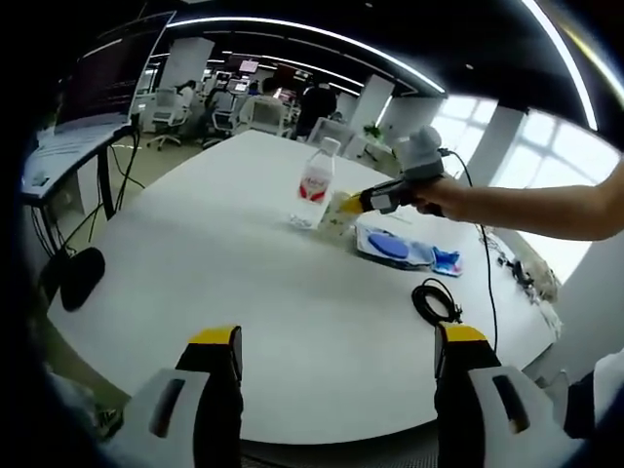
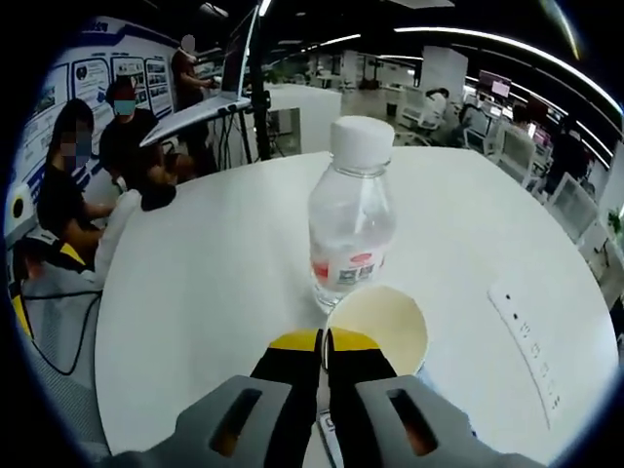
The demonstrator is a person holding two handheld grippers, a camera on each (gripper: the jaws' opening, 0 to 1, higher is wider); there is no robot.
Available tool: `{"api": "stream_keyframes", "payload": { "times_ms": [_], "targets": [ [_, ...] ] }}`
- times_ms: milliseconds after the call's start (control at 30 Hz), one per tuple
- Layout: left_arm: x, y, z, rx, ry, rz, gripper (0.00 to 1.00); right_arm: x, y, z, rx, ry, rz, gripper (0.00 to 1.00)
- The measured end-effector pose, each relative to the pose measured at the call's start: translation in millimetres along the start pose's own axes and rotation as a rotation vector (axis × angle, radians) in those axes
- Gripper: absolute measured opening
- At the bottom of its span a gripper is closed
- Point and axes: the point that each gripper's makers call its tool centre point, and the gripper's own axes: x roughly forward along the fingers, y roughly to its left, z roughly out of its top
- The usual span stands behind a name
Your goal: Arrange the tabletop items into an orderly group along one side of the table until the central work area is clear of visible clutter.
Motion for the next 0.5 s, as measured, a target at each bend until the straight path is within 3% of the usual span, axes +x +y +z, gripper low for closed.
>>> {"api": "stream_keyframes", "payload": {
  "times_ms": [500],
  "targets": [
    [-2.2,1.5,1.3,-0.005,-0.007,0.004,0.76,2.0,2.3,-7.1,-0.036,0.037,0.002,0.00]
  ]
}}
